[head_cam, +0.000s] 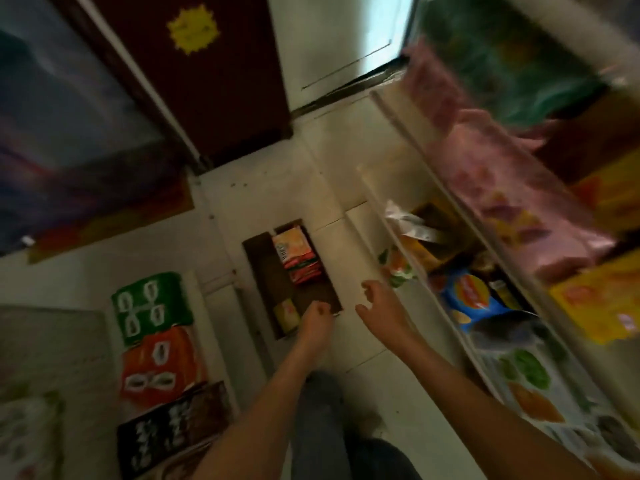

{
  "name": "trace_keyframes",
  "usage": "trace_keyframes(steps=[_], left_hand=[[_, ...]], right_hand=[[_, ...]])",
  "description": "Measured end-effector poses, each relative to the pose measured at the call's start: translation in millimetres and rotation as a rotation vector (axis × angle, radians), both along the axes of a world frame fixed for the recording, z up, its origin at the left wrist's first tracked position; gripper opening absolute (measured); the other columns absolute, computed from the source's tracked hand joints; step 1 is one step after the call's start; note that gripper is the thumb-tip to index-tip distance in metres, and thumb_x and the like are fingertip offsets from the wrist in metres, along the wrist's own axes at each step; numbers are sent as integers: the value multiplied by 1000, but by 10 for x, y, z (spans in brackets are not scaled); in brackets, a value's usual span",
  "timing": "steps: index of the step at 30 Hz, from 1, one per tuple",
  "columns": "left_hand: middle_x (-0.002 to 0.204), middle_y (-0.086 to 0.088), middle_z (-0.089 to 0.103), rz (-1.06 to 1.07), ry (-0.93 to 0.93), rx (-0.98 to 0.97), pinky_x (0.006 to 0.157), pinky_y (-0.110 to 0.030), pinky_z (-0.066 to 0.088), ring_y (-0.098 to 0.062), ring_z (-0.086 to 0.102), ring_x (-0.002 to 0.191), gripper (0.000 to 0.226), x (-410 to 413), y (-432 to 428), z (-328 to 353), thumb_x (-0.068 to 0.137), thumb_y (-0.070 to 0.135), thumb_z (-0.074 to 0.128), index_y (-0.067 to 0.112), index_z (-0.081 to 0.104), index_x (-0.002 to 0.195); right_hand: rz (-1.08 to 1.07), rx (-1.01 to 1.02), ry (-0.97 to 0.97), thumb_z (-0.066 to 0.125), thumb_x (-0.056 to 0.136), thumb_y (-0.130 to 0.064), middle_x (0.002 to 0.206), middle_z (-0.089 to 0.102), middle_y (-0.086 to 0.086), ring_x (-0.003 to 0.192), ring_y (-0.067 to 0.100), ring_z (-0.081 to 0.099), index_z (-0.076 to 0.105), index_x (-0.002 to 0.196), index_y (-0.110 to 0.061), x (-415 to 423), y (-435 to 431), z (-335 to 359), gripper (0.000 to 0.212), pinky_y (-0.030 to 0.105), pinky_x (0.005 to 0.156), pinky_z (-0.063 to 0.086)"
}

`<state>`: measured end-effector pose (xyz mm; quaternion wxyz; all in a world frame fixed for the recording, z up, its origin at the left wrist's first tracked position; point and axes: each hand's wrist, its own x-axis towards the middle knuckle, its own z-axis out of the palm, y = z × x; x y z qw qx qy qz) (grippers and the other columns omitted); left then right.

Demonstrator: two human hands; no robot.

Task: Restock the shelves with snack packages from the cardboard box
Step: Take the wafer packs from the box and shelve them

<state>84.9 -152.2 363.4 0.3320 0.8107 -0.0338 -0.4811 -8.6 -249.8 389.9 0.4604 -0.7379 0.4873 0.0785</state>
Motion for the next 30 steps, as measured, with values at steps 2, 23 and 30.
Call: trace_keyframes(steps=[2, 23, 30], left_hand=[[121, -13, 54, 73, 48, 55, 77, -21, 34, -23, 49, 98, 17, 284, 181, -375, 97, 9, 44, 9, 53, 111], [148, -13, 33, 408, 15, 463, 110, -37, 29, -32, 34, 134, 67, 1320, 258, -5160, 91, 24, 55, 18, 22, 149], [151, -13, 26, 646, 75, 408, 109, -37, 30, -30, 32, 136, 59, 1229, 337, -5553, 97, 22, 47, 18, 20, 149]], right_hand=[[31, 58, 43, 60, 86, -8, 131, 49, 14, 121, 25, 49, 44, 131, -7, 320, 14, -349, 48, 31, 97, 40], [-6, 739, 167, 62, 84, -1, 119, 62, 15, 107, 27, 61, 58, 121, 0, 1879, 510, -5642, 38, 34, 90, 50], [-106, 877, 183, 69, 80, -2, 127, 57, 15, 118, 29, 55, 51, 130, -2, 1925, 652, -6171, 53, 33, 90, 46]])
